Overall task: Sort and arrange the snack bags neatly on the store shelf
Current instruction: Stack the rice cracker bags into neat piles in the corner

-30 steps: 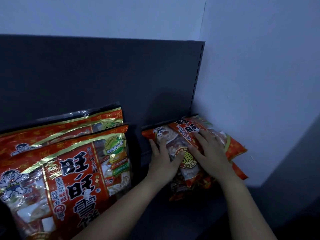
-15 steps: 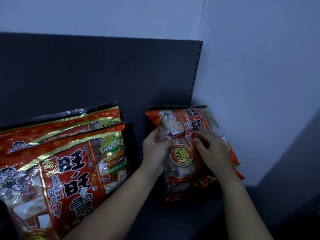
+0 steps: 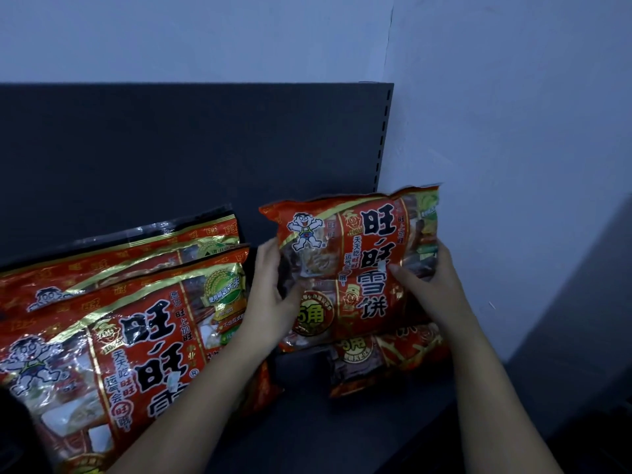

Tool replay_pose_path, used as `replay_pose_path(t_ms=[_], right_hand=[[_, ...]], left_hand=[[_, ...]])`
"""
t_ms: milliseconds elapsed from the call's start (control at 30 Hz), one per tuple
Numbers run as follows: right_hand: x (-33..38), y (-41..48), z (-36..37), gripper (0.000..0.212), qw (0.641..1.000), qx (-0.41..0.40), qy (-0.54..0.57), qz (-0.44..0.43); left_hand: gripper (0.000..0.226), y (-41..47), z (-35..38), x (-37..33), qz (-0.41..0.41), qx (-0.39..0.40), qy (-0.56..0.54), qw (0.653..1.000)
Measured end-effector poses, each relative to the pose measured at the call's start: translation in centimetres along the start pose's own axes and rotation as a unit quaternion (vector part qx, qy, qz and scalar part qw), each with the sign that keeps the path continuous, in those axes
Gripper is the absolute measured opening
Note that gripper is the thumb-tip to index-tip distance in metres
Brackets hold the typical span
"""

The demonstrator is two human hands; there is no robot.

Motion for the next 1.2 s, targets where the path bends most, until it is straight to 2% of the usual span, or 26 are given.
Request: replay_pose_path(t_ms=[133, 267, 367, 433, 467, 500, 533, 567, 633, 700, 867, 933, 1000, 1033, 1133, 1200], right_hand=[[0.2, -0.3, 0.5, 0.076, 0.998, 0.007, 0.034, -0.047], [0.7, -0.6, 1.4, 0.068, 0.994, -0.014, 0.058, -0.086], [0.8, -0.7, 1.9, 0.064, 0.991, -0.012, 0.073, -0.111], [0.9, -0.7, 2.4, 0.063, 0.99, -0.01, 0.058, -0.126], [0.9, -0.7, 2.7, 0.062, 0.99, -0.004, 0.048, -0.133], [1.0, -0.8, 3.0, 0.062, 0.989, 0.002, 0.041, -0.139], [1.0, -0.9, 3.4, 0.062, 0.989, 0.009, 0.039, -0.144], [1.0, -1.1, 3.8, 0.061, 0.988, 0.017, 0.038, -0.149], [0.9, -1.2, 4.2, 0.061, 0.988, 0.03, 0.033, -0.151], [0.6, -1.1, 4.3, 0.062, 0.989, 0.034, 0.017, -0.142], [0.1, -1.0, 4.5, 0.074, 0.987, 0.024, -0.094, -0.13], [-0.3, -0.9, 4.8, 0.072, 0.98, 0.025, -0.14, -0.142], [-0.6, -0.7, 4.9, 0.065, 0.979, 0.028, -0.149, -0.135], [-0.7, -0.5, 4.9, 0.063, 0.981, 0.025, -0.147, -0.127], [-0.9, -0.1, 4.6, 0.06, 0.984, 0.021, -0.142, -0.105], [-1.1, 0.1, 4.6, 0.06, 0.983, 0.018, -0.15, -0.107]], left_hand=[[0.076, -0.1, 0.1, -1.1, -0.041, 0.001, -0.051, 0.998], [0.106, 1.7, -1.0, -2.6, -0.111, -0.041, -0.054, 0.992], [0.105, 3.6, -2.5, -3.4, -0.042, -0.114, 0.083, 0.989], [0.092, 4.3, -2.9, -3.7, 0.039, -0.118, 0.219, 0.968], [0.08, 4.6, -2.8, -3.8, 0.092, -0.089, 0.321, 0.939], [0.069, 4.9, -2.5, -3.9, 0.145, -0.037, 0.42, 0.895], [0.063, 5.2, -2.1, -3.9, 0.174, 0.027, 0.484, 0.857], [0.059, 5.6, -1.7, -3.8, 0.179, 0.088, 0.492, 0.848], [0.048, 6.4, -1.1, -3.6, 0.138, 0.158, 0.424, 0.881], [0.038, 7.0, -0.7, -3.4, 0.129, 0.172, 0.401, 0.89], [0.031, 8.3, -0.6, -2.6, 0.132, 0.157, 0.469, 0.859], [0.032, 8.4, -0.8, -2.2, 0.103, 0.133, 0.45, 0.877], [0.037, 8.3, -1.2, -2.0, 0.05, 0.097, 0.409, 0.906], [0.039, 8.2, -1.5, -2.0, 0.02, 0.091, 0.405, 0.91], [0.037, 8.3, -3.2, -2.1, -0.04, 0.135, 0.379, 0.915], [0.028, 8.5, -4.4, -2.3, -0.029, 0.195, 0.343, 0.919]])
Point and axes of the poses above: each hand's wrist, its own y-axis towards the middle knuckle, its own z-axis out of the palm, x = y × z, the point moved 1 cm from there along y, towards the middle knuckle, and after that the axes turned 15 degrees about z, right-handed, at the moved point
